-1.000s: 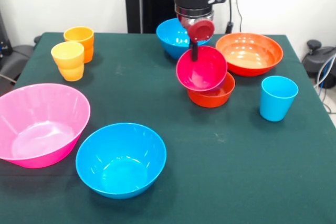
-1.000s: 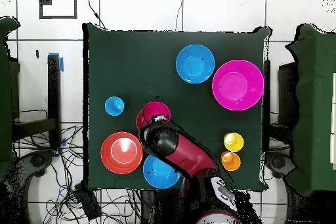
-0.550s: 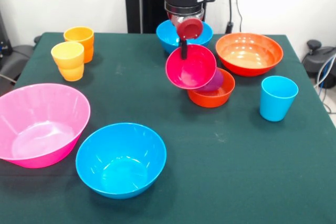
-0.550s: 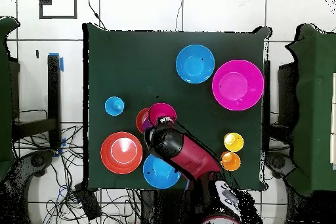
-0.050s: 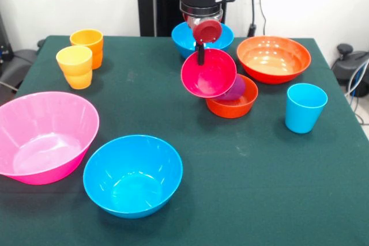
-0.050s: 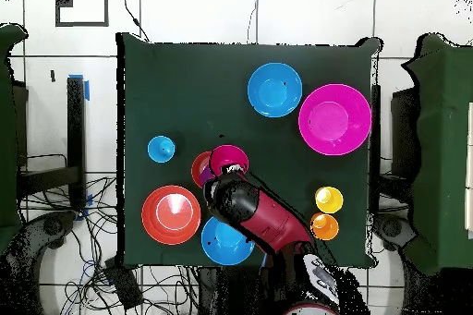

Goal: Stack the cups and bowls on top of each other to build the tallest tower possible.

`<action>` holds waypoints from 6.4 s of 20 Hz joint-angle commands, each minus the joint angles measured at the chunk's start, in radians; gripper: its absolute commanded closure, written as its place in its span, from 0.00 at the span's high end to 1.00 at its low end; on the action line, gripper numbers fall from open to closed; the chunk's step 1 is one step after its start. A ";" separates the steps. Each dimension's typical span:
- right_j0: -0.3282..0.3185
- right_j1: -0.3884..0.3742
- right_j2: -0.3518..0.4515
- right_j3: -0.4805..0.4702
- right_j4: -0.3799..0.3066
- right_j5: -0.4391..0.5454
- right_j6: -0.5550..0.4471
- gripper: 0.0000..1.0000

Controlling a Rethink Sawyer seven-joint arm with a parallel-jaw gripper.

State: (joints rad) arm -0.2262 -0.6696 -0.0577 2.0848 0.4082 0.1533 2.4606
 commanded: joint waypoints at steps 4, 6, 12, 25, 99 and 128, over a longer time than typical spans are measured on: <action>0.013 0.031 0.038 -0.043 0.008 0.038 0.114 0.00; 0.014 0.031 0.038 -0.043 0.010 0.039 0.117 0.00; 0.014 0.031 0.037 -0.043 0.011 0.043 0.118 0.00; 0.166 0.039 -0.084 -0.083 0.062 0.089 0.197 0.00; 0.368 0.169 -0.137 -0.155 0.402 -0.016 0.214 0.00; 0.440 0.418 -0.198 -0.490 0.517 0.114 0.370 0.00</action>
State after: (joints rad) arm 0.2179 -0.3211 -0.3616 1.6933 0.8861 0.2310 2.6009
